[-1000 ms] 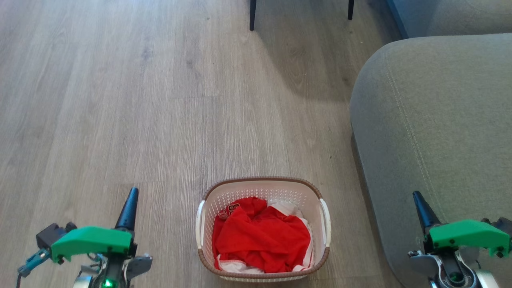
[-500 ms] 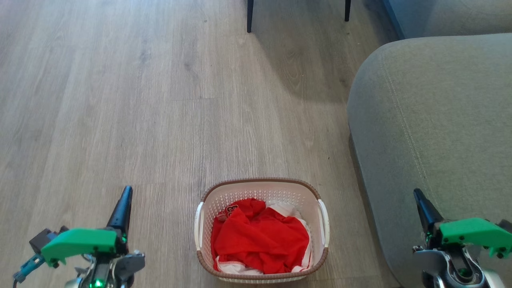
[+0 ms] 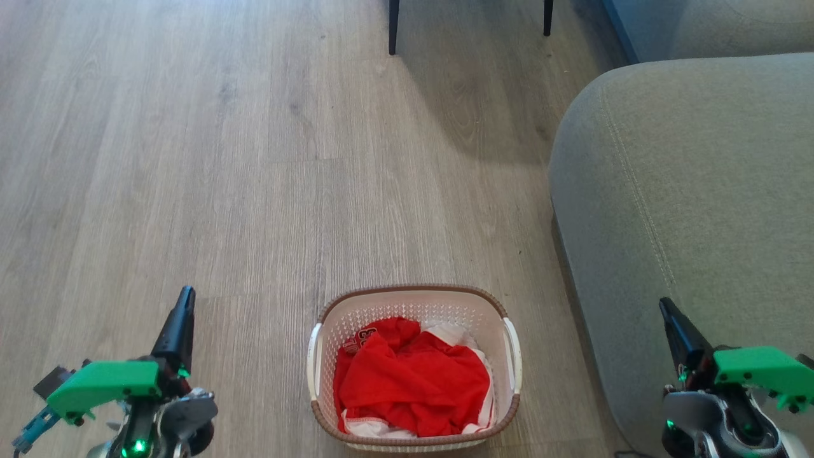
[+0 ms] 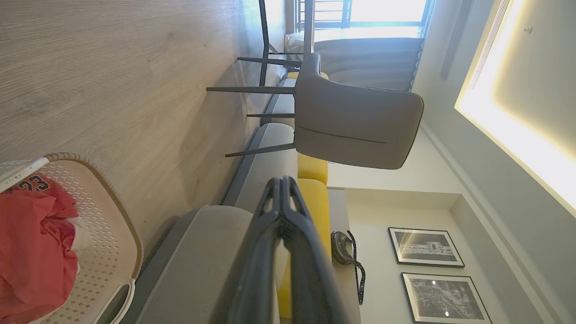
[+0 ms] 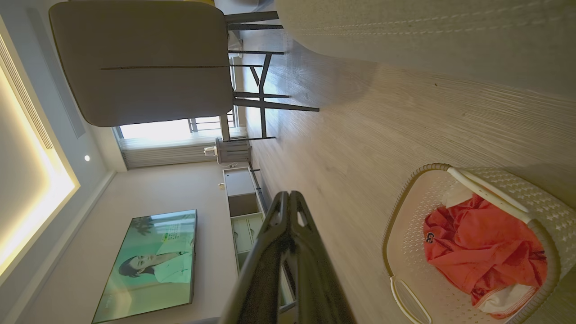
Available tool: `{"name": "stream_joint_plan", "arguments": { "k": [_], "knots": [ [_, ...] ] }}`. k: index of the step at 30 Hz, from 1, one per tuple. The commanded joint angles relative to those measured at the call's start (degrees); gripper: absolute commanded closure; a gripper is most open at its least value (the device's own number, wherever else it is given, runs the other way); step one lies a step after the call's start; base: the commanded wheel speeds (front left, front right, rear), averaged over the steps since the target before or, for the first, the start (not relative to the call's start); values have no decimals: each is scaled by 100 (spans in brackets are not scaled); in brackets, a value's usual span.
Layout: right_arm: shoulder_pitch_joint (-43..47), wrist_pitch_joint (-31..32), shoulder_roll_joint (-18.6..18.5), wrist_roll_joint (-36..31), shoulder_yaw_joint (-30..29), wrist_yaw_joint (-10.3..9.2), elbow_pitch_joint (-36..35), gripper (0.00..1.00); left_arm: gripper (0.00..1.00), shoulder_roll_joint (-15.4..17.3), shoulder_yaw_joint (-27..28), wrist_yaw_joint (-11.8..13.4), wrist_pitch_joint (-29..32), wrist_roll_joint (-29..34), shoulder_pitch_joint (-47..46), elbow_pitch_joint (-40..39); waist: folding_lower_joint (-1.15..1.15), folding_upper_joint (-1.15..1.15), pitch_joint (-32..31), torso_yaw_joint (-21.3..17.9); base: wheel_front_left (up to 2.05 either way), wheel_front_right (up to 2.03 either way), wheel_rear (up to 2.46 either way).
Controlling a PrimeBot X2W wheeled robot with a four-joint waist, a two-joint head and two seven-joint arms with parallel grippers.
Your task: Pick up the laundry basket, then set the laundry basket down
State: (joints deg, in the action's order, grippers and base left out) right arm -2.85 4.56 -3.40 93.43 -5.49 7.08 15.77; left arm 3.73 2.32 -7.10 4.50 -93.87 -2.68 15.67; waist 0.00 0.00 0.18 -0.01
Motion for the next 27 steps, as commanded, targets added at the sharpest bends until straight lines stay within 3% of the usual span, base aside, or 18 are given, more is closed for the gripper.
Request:
{"name": "stream_joint_plan", "arguments": {
  "k": [1,27],
  "knots": [
    [-316,38,-87,33,89,41,-186,100,100,78,194,-38,18,-17,-332,-174,0,0,0,1,0,0,0],
    [-321,81,-48,-12,35,41,-183,100,100,34,255,-38,67,34,-336,-170,0,0,0,1,0,0,0]
  ]
}}
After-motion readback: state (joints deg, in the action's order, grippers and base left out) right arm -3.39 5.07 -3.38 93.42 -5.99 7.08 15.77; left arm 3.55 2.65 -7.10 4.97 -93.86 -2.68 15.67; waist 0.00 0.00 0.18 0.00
